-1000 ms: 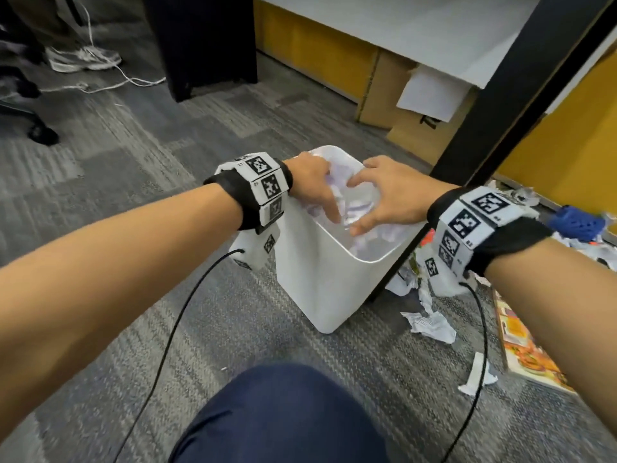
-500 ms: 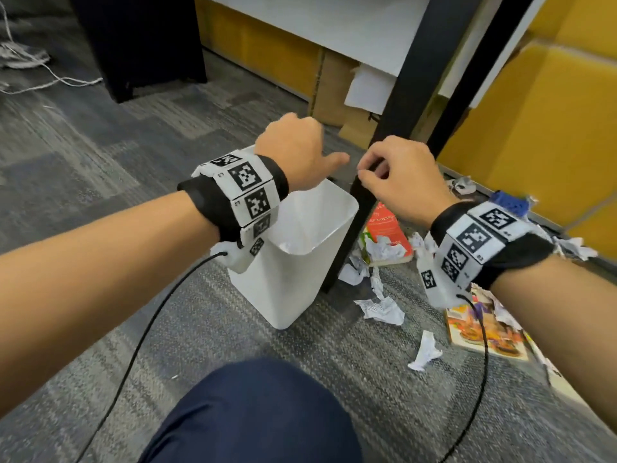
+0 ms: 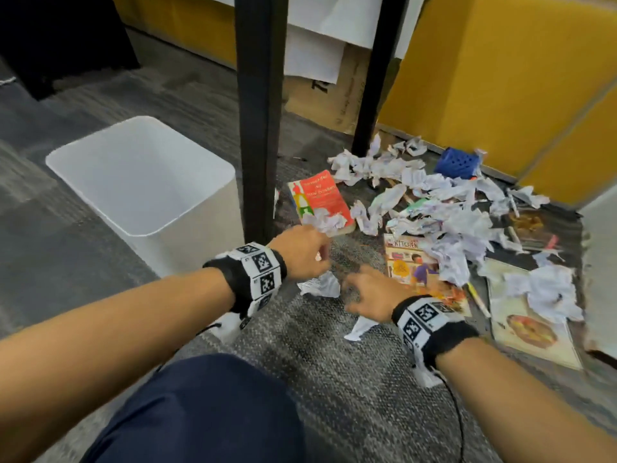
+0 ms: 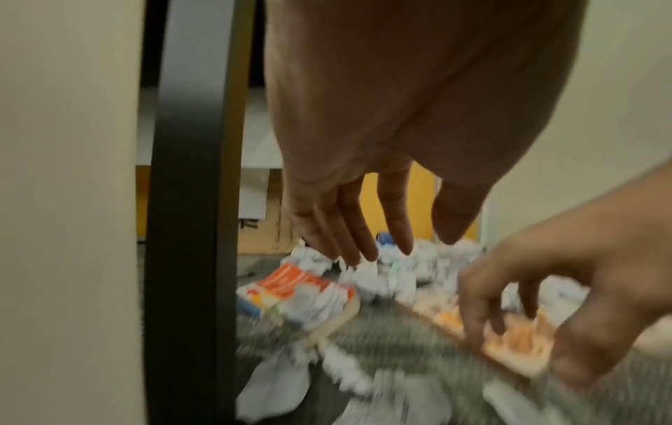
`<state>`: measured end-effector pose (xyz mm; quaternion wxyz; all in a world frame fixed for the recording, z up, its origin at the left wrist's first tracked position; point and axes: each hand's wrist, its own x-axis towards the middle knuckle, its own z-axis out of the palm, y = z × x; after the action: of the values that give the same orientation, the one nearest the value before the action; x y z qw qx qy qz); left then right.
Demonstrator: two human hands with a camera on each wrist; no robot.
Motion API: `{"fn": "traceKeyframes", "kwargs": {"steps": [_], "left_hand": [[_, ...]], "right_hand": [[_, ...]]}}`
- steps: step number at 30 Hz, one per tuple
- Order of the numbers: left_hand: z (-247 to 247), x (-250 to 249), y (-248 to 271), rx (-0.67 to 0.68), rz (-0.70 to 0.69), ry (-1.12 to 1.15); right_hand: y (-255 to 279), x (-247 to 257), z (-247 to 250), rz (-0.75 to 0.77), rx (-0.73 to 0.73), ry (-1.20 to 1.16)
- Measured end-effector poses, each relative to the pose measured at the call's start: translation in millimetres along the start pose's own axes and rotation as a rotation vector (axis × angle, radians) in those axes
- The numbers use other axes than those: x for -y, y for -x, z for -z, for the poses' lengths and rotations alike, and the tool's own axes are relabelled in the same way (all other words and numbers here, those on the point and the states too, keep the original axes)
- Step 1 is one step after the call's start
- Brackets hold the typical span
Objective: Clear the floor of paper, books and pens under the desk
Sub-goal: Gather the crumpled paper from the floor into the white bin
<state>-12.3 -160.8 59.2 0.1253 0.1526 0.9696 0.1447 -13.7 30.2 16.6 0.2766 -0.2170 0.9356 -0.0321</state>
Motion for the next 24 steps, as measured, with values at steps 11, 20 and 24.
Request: {"fn": "traceKeyframes", "kwargs": {"steps": [11,20,24], "left_hand": [[-72.3,25.6,-59.4,0.167,0.224,-0.186],[-105.5,56.6,-95.9,0.332,0.372,-0.125],[-119.9,60.6,-105.2,0.281,0.304,-0.04]], "right_hand": [[-30.7,-37.9,-72.8,-0.024,0.105,0.097],[-25.4,-54.6,-91.1,0.002,-0.058,0.224],[-12.7,-65.0,-77.5,0.009,-0.23,0.057]]}}
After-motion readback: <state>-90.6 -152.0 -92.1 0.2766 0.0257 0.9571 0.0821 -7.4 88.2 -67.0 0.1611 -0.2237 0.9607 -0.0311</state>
